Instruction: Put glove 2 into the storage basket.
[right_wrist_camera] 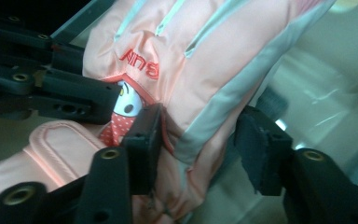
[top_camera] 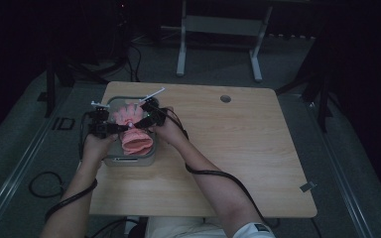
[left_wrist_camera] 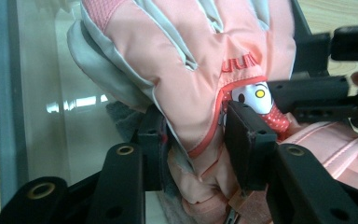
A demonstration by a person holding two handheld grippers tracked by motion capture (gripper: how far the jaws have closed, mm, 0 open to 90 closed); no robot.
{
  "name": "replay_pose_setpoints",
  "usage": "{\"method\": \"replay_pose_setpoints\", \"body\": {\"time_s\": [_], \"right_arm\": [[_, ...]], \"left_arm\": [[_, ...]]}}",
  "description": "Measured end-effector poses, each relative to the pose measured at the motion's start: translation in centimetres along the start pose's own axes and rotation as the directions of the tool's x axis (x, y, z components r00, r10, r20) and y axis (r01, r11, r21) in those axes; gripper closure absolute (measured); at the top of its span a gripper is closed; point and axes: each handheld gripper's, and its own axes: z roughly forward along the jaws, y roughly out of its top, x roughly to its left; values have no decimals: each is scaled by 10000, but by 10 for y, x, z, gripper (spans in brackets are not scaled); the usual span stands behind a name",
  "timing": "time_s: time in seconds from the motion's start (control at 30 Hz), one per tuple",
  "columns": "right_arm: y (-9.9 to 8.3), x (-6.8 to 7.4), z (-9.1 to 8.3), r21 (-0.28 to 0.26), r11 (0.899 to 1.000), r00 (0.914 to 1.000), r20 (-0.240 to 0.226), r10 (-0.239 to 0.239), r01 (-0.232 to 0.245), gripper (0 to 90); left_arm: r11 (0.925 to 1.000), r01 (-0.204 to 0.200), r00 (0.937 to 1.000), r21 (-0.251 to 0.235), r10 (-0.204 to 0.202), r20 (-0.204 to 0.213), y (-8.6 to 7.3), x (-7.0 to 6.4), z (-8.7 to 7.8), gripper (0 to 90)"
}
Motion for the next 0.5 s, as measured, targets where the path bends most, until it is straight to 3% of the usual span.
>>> {"method": "replay_pose_setpoints", "body": {"time_s": [0.07, 0.3, 0.4, 0.5], "right_arm": [[0, -1, -2, -82, 10000, 10000, 73, -32, 32, 477], [0, -3, -17, -487, 9983, 9992, 263, -295, 307, 432], [-1, -4, -25, -651, 9970, 9986, 322, -409, 429, 416], [-1, -6, -34, -938, 9939, 9977, 405, -545, 581, 399]], "left_arm": [[10000, -65, 10000, -75, 64, -49, 0, -1, -1, 587], [9995, -214, 9972, -251, 195, -718, 3, -6, -2, 429], [9988, -239, 9973, -424, 209, -702, 3, -6, -5, 399], [9975, -205, 9992, -683, 181, -356, 3, -4, -10, 301]]}}
